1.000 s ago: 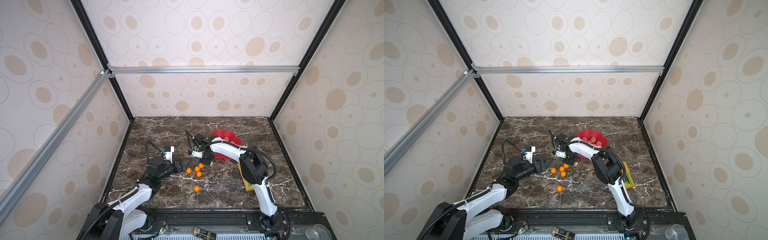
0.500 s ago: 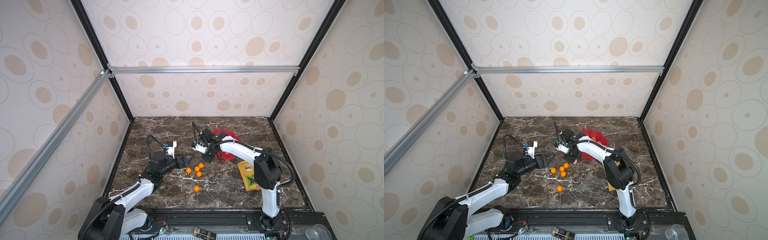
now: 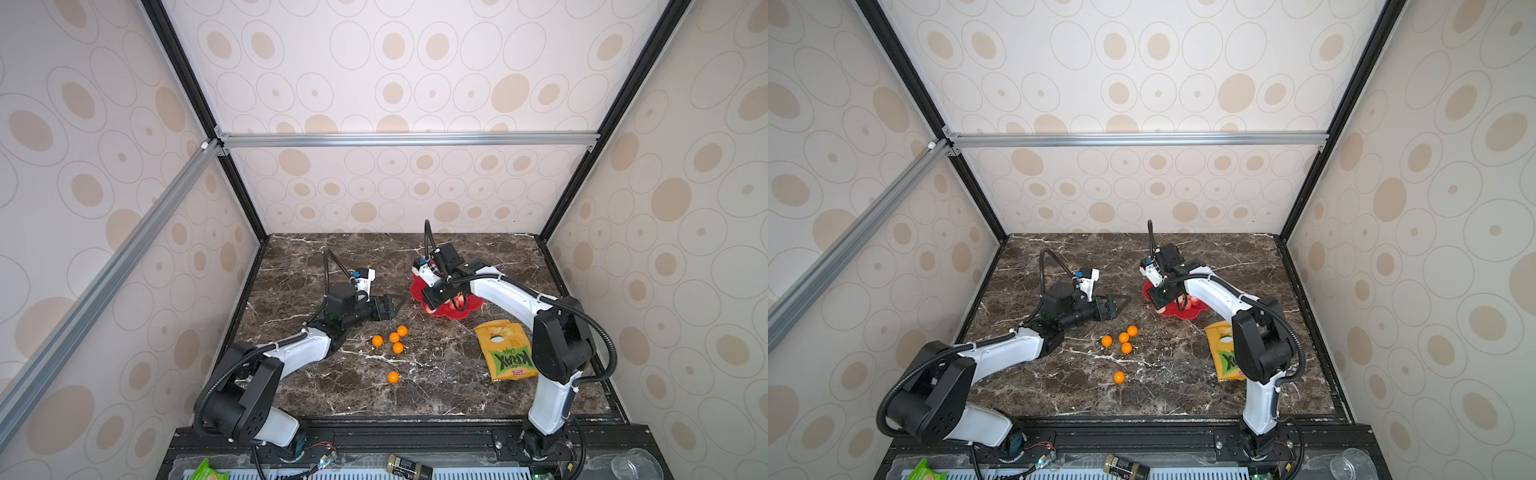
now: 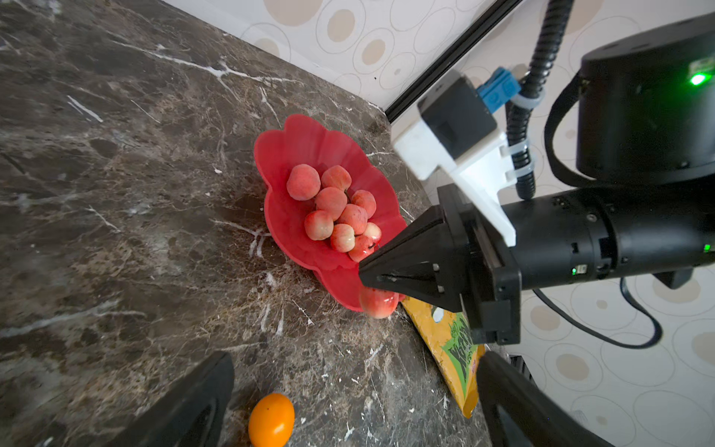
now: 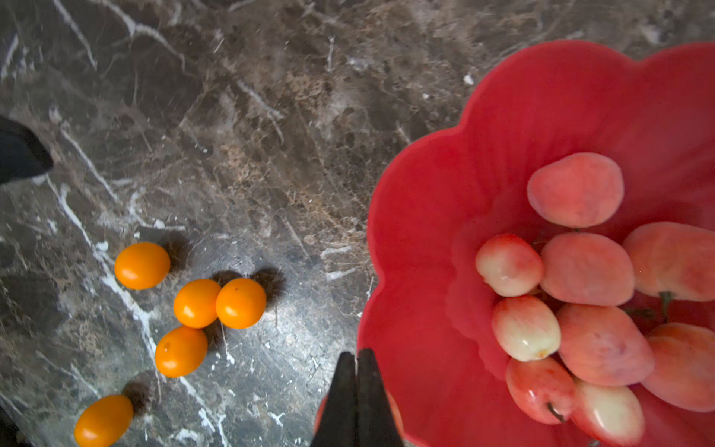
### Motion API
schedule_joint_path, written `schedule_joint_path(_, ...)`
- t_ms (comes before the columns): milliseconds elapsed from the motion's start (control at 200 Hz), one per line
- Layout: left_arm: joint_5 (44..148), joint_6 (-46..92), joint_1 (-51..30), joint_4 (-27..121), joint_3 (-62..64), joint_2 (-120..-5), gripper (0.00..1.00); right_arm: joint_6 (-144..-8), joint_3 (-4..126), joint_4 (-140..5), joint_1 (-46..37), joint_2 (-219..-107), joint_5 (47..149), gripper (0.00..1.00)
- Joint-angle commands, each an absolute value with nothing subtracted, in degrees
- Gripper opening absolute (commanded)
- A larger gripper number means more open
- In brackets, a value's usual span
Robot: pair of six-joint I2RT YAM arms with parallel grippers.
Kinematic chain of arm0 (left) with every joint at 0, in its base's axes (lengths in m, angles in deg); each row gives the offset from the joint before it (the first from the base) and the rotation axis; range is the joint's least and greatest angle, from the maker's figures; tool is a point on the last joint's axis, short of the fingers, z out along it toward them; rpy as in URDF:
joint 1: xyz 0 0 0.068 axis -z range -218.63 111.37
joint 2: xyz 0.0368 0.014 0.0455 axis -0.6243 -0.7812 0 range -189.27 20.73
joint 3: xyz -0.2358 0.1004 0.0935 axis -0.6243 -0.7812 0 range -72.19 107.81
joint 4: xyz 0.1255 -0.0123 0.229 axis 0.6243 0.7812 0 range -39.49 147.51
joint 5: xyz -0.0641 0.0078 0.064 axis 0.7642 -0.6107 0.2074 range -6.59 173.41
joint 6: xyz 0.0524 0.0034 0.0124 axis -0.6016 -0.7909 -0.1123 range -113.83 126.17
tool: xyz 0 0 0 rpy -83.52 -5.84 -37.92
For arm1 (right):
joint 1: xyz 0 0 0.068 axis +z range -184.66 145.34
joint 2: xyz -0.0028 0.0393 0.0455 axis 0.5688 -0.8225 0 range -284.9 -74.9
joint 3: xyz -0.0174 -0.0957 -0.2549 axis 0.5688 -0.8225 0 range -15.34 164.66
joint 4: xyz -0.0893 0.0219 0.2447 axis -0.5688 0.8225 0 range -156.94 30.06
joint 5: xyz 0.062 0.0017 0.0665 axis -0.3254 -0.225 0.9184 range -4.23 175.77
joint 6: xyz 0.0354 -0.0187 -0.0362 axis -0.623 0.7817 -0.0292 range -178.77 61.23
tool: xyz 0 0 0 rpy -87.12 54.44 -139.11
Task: Arrange fruit in a fruit bowl
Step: Pick up the fruit from the center of the table, then place the fruit in the fruit bowl.
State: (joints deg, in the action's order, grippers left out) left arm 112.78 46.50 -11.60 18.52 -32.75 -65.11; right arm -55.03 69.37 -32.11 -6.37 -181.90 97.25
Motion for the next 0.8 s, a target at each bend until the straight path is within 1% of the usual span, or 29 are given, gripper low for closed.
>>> schedule_joint_path(0,112.35,43.88,-11.30,18.98,-28.37,-67.81,0.99,-61.15,68.60,-36.60,-8.38,-180.57,99.07,0.00)
schedule_joint_path(255,110.72,42.65,-10.78,20.77,-21.96,-74.49,0.99,-68.05,69.74,-41.31,-9.51,-185.30,96.57,0.00)
schedule_joint_path(280,109.00,42.56,-10.70,20.93,-21.40,-75.05,0.99,-68.64,69.79,-42.17,-9.75,-185.61,96.46,0.00)
schedule_joint_path(420,107.35,42.11,-10.56,21.56,-19.10,-77.64,0.99,-71.93,71.03,-44.65,-11.05,-187.89,95.20,0.00)
schedule_joint_path(795,106.48,40.62,-10.33,23.44,-14.71,-82.38,0.99,-73.47,75.62,-46.73,-11.50,-193.89,94.69,0.00)
